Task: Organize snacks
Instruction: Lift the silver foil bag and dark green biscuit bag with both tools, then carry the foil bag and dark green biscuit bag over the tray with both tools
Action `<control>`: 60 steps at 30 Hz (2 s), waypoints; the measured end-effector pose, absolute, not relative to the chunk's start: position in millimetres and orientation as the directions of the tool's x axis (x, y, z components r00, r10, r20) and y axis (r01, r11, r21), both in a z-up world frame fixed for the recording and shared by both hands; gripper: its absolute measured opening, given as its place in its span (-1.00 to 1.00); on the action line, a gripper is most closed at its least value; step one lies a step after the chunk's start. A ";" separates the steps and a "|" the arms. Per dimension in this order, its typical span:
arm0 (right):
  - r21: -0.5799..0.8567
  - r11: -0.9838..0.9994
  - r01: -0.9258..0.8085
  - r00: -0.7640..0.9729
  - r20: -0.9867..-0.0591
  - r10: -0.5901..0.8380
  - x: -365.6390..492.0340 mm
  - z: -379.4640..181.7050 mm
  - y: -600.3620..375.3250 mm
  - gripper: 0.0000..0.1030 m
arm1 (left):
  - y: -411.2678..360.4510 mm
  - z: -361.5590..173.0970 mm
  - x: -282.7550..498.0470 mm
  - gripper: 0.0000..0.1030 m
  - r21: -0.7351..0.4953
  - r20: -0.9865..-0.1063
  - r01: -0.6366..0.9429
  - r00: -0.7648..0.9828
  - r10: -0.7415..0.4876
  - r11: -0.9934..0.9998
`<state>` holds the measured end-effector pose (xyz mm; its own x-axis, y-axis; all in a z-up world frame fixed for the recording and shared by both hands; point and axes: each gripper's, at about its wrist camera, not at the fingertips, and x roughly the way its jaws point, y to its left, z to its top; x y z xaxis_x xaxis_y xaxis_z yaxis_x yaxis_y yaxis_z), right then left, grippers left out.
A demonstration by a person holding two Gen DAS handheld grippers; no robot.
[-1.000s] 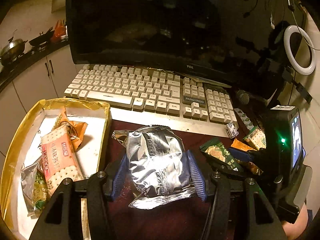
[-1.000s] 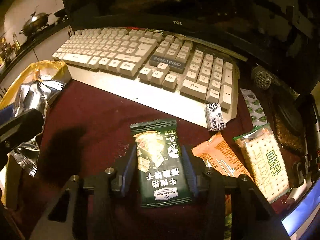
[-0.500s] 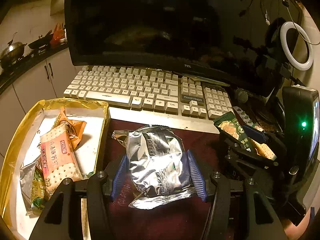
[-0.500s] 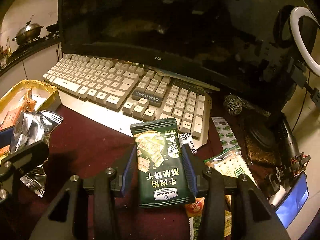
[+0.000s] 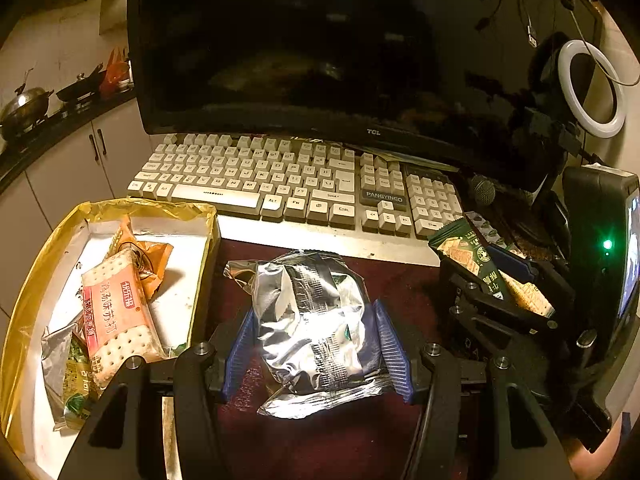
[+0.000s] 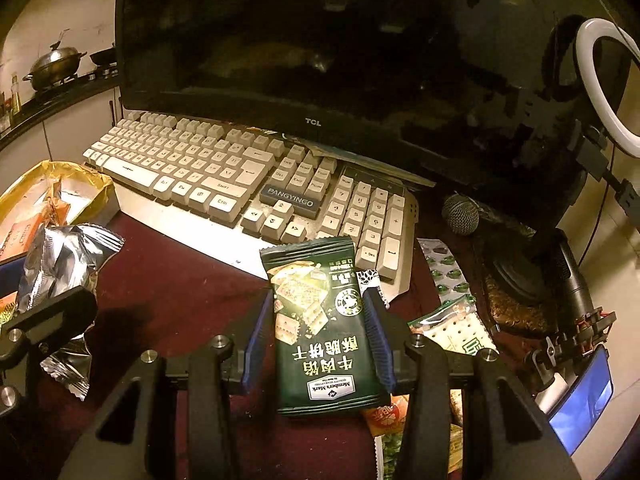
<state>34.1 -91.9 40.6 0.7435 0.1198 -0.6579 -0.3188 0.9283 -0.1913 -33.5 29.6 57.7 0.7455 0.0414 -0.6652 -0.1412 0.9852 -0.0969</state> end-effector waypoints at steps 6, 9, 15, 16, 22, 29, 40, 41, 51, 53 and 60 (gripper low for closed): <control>-0.200 0.929 -0.313 0.753 -0.648 0.114 32.7 41.7 -91.3 -0.14 | 31.2 61.1 -36.2 0.18 -0.097 -0.659 -0.142 0.751 0.044 0.985; -0.209 0.928 -0.308 0.759 -0.642 0.108 31.7 42.1 -89.9 -0.14 | 32.9 62.8 -38.0 0.18 -0.096 -0.656 -0.144 0.753 0.046 0.985; -0.245 0.923 -0.296 0.787 -0.610 0.091 23.8 46.3 -84.7 -0.14 | 36.2 67.2 -42.8 0.18 -0.097 -0.648 -0.146 0.760 0.049 0.985; -0.247 0.922 -0.297 0.789 -0.607 0.092 22.6 47.2 -83.9 -0.14 | 36.6 67.9 -43.7 0.18 -0.096 -0.647 -0.147 0.761 0.050 0.984; -0.280 0.913 -0.297 0.810 -0.580 0.085 15.1 51.5 -76.5 -0.14 | 42.1 70.9 -49.0 0.18 -0.102 -0.640 -0.155 0.766 0.054 0.983; -0.306 0.903 -0.301 0.823 -0.562 0.084 6.6 53.0 -68.6 -0.14 | 49.7 73.0 -55.6 0.18 -0.109 -0.634 -0.166 0.771 0.060 0.980; 0.091 0.830 -0.551 0.600 -0.648 0.469 -2.1 67.6 -65.0 -0.14 | 83.2 80.6 -79.7 0.18 -0.140 -0.623 -0.205 0.779 0.075 0.969; 0.113 0.819 -0.563 0.581 -0.650 0.489 -3.7 68.0 -61.6 -0.14 | 87.8 81.1 -82.7 0.18 -0.138 -0.622 -0.213 0.779 0.083 0.967; 0.308 0.678 -0.667 0.366 -0.658 0.659 -21.5 72.2 -17.6 -0.14 | 147.4 66.0 -121.0 0.18 -0.131 -0.643 -0.319 0.748 0.164 0.939; 0.321 0.666 -0.674 0.348 -0.656 0.669 -24.5 73.8 -9.3 -0.14 | 151.9 62.4 -125.4 0.19 -0.127 -0.648 -0.326 0.743 0.170 0.937; 0.336 0.628 -0.702 0.290 -0.670 0.683 -22.3 76.2 32.7 -0.14 | 155.1 52.7 -139.2 0.19 -0.100 -0.651 -0.304 0.740 0.168 0.947</control>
